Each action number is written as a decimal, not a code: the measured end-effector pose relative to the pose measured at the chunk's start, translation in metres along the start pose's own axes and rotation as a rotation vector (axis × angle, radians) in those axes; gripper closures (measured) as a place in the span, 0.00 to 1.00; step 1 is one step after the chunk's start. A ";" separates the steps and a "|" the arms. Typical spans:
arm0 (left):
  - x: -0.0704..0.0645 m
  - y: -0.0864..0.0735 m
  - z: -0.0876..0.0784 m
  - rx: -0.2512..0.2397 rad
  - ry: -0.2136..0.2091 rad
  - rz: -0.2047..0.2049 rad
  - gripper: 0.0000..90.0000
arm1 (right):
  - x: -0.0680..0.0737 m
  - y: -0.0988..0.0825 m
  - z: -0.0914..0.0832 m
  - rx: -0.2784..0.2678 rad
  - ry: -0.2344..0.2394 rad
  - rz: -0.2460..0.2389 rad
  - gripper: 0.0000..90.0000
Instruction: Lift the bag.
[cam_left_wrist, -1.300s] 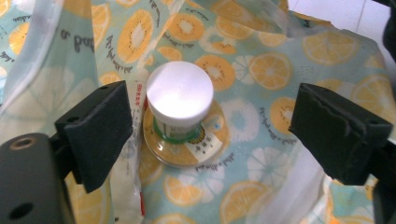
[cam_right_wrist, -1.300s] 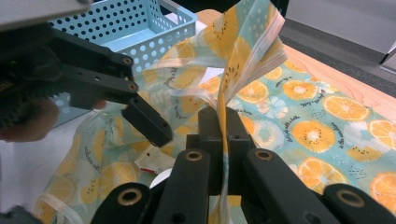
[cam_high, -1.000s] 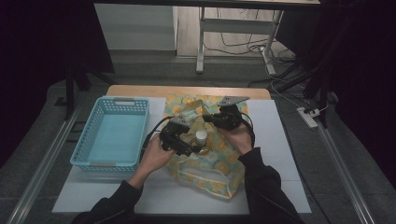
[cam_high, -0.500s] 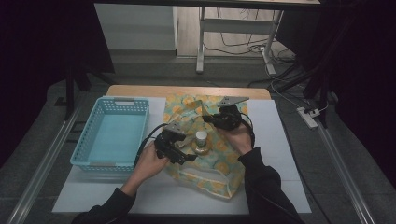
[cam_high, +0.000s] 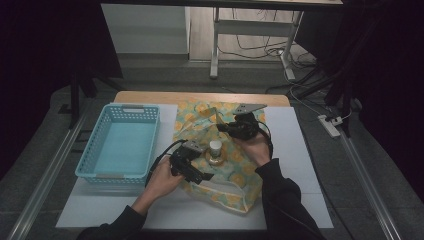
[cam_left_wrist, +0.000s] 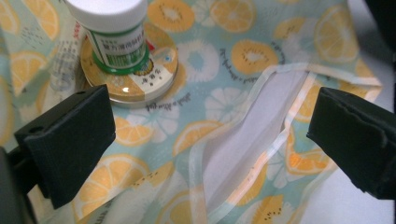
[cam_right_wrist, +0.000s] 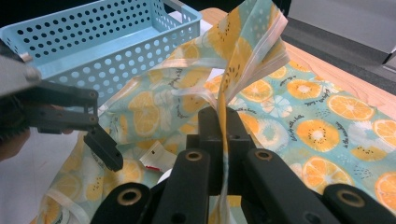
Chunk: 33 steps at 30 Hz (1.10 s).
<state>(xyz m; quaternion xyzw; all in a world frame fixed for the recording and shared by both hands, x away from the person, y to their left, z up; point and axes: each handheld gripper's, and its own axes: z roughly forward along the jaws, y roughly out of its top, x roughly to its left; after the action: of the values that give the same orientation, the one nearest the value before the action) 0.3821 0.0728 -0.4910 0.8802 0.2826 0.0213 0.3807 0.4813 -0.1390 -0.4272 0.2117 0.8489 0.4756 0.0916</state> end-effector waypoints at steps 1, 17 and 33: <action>0.000 -0.001 0.002 0.008 0.001 0.003 0.01 | 0.000 0.000 0.000 0.000 0.000 0.001 0.99; 0.000 -0.014 0.029 0.107 0.002 0.067 0.04 | 0.001 0.000 0.001 0.005 0.003 -0.001 0.99; 0.004 -0.020 0.027 0.156 0.047 0.103 0.68 | 0.001 -0.001 0.003 0.010 0.003 -0.002 0.99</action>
<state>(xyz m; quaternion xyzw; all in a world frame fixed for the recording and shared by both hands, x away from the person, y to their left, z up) 0.3830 0.0680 -0.5243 0.9199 0.2465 0.0397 0.3025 0.4811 -0.1371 -0.4297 0.2107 0.8516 0.4716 0.0897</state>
